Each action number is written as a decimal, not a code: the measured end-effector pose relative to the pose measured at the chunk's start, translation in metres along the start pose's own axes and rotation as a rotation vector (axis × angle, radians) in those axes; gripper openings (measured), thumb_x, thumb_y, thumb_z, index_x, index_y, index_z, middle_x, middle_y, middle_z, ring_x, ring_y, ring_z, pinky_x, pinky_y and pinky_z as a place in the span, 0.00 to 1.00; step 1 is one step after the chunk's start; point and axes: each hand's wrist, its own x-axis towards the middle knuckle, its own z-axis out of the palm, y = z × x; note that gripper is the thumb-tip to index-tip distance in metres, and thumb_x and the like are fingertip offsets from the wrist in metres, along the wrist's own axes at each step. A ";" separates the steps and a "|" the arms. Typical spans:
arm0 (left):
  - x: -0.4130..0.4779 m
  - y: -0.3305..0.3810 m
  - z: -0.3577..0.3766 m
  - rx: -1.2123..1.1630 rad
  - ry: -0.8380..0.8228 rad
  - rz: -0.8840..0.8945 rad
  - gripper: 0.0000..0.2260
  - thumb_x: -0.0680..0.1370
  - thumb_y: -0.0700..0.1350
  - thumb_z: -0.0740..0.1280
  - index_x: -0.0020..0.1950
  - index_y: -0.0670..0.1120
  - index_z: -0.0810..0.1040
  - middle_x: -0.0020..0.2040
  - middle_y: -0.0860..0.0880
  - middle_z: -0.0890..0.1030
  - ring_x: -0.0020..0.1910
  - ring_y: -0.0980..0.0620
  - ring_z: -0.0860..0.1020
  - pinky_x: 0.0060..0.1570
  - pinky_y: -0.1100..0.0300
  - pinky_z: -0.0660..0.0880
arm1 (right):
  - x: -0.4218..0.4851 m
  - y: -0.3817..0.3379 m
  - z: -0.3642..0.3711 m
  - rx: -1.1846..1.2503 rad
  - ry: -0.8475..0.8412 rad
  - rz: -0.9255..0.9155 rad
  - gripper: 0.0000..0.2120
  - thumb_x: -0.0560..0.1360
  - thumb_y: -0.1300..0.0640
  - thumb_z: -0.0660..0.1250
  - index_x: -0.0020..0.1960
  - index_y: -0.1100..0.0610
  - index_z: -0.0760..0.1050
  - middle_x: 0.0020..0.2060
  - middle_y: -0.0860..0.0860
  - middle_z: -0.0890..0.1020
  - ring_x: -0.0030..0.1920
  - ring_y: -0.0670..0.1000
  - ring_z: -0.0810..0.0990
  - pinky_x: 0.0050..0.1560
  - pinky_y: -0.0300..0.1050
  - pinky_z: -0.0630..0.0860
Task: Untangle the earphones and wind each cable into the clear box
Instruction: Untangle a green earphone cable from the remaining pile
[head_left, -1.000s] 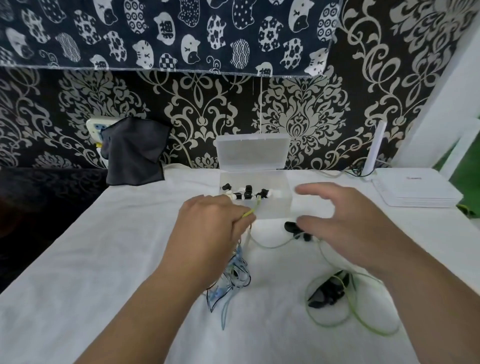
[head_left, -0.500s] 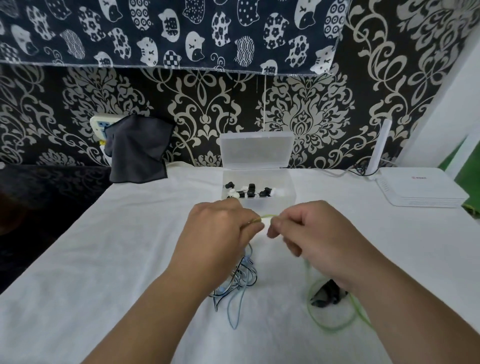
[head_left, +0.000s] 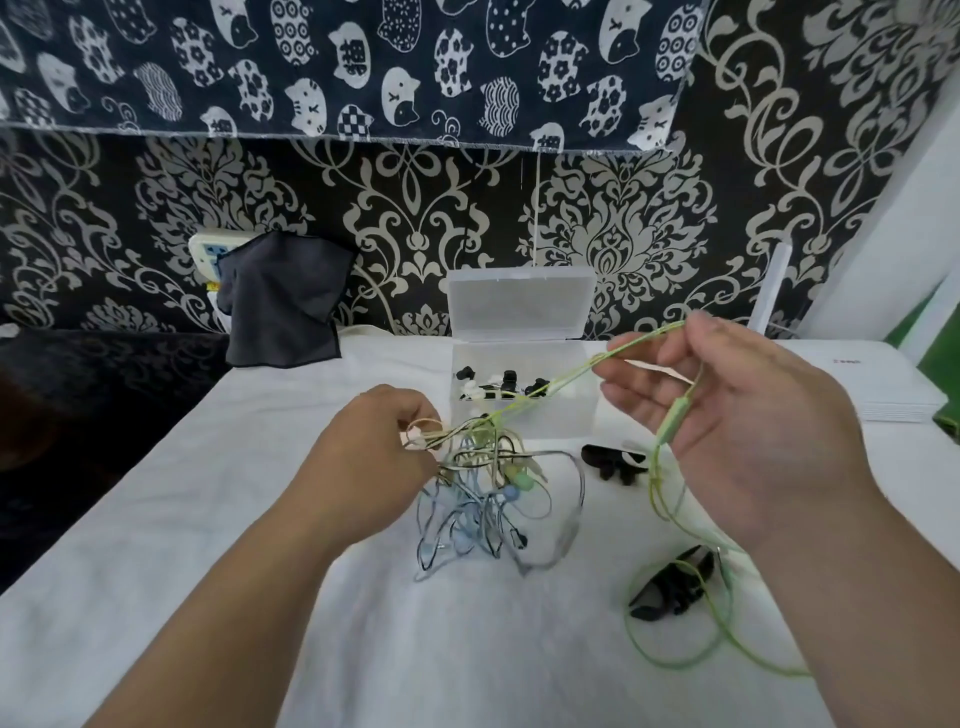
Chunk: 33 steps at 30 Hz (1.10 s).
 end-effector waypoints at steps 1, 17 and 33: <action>0.001 -0.001 -0.001 -0.013 0.032 -0.019 0.10 0.71 0.35 0.69 0.37 0.50 0.78 0.43 0.53 0.80 0.35 0.54 0.75 0.34 0.61 0.67 | 0.001 0.000 0.000 0.011 0.015 0.009 0.18 0.83 0.58 0.56 0.36 0.61 0.69 0.39 0.60 0.82 0.41 0.59 0.86 0.49 0.53 0.82; -0.011 0.001 0.025 -0.034 -0.280 0.039 0.09 0.69 0.53 0.75 0.45 0.57 0.77 0.50 0.60 0.78 0.42 0.59 0.78 0.42 0.59 0.77 | -0.010 0.026 0.011 -0.028 -0.242 0.297 0.15 0.78 0.55 0.58 0.35 0.59 0.62 0.50 0.67 0.84 0.51 0.65 0.85 0.56 0.60 0.80; 0.005 -0.003 0.016 -0.665 0.032 -0.368 0.07 0.76 0.38 0.68 0.37 0.41 0.78 0.39 0.44 0.84 0.44 0.46 0.81 0.44 0.56 0.70 | -0.003 0.014 -0.003 0.006 -0.140 0.212 0.14 0.74 0.57 0.59 0.32 0.56 0.58 0.47 0.63 0.85 0.20 0.49 0.62 0.25 0.40 0.64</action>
